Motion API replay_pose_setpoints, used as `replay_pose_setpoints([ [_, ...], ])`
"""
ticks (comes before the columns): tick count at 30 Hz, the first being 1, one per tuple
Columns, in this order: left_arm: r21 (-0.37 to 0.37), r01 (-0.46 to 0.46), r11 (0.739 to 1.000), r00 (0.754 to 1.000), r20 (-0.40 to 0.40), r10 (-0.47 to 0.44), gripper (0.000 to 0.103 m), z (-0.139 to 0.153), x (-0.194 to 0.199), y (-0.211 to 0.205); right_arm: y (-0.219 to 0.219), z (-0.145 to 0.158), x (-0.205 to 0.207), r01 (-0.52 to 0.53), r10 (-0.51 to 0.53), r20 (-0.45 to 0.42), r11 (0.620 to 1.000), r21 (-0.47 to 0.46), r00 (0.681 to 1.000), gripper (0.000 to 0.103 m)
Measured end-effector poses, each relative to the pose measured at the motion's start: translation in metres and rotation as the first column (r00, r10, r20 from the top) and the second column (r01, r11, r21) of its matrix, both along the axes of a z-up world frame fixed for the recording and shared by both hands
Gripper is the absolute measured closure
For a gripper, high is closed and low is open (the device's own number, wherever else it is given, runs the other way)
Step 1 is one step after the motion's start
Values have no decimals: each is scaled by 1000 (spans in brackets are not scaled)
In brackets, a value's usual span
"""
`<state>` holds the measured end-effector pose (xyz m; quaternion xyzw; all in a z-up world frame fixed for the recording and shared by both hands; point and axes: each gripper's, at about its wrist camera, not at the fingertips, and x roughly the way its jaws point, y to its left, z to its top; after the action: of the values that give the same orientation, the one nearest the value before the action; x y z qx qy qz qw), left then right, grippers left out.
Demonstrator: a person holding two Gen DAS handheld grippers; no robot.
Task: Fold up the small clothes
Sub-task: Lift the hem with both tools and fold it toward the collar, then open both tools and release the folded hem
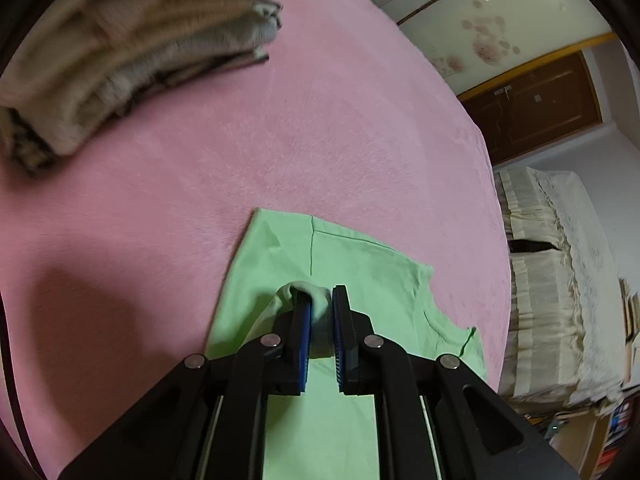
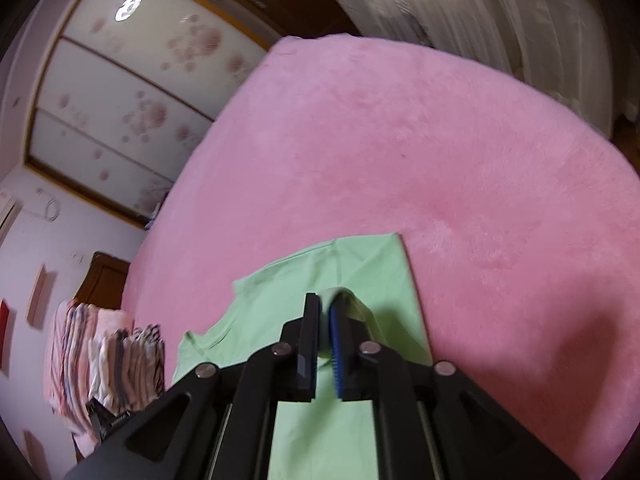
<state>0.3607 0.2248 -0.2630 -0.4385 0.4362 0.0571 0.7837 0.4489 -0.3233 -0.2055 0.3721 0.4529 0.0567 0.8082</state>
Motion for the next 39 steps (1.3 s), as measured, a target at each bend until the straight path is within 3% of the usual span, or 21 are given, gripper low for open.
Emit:
replay_pose_setpoints([
  [2, -22, -17, 1000, 1000, 1, 17, 93, -8, 8, 1, -1, -9, 9, 9, -8, -36, 999, 43, 999, 88],
  [5, -49, -45, 998, 999, 5, 45, 90, -18, 17, 2, 0, -12, 18, 25, -24, -39, 999, 22, 999, 78],
  [9, 32, -25, 999, 1000, 1, 25, 87, -15, 27, -6, 0, -6, 23, 35, -35, -16, 999, -1, 999, 76],
  [13, 67, -44, 997, 997, 60, 40, 73, -3, 28, -12, -2, 6, 24, 32, -31, 26, 999, -26, 999, 72],
  [15, 72, -45, 996, 997, 63, 40, 72, 1, 30, -13, 0, 14, 25, 7, -4, 37, 996, -84, 999, 72],
  [17, 126, 2, 992, 999, 47, -8, 72, 3, 32, -19, 6, 24, 24, -36, 46, 49, 982, -184, 998, 72],
  [19, 202, 61, 977, 997, 33, -69, 72, 10, 32, -27, 17, 35, 19, -89, 114, 60, 945, -314, 992, 72],
  [22, 322, 174, 931, 981, 28, -193, 72, 24, 27, -42, 28, 47, 5, -164, 217, 66, 874, -457, 974, 72],
  [25, 473, 267, 840, 952, 7, -306, 72, 39, 16, -52, 30, 52, -8, -212, 285, 59, 821, -530, 957, 72],
  [27, 562, 333, 757, 923, -29, -384, 72, 46, 8, -61, 32, 54, -19, -249, 336, 48, 778, -577, 940, 72],
  [33, 660, 467, 589, 850, -150, -505, 72, 39, -1, -75, 43, 45, -31, -353, 457, -24, 652, -672, 889, 72],
  [34, 674, 493, 550, 830, -175, -529, 72, 36, 0, -81, 47, 41, -33, -366, 474, -38, 623, -691, 880, 72],
  [36, 686, 527, 502, 801, -203, -563, 71, 31, -3, -78, 56, 35, -35, -389, 515, -62, 558, -733, 855, 72],
  [39, 688, 554, 469, 775, -222, -591, 71, 24, 5, -80, 64, 26, -31, -414, 561, -91, 481, -773, 823, 72],
])
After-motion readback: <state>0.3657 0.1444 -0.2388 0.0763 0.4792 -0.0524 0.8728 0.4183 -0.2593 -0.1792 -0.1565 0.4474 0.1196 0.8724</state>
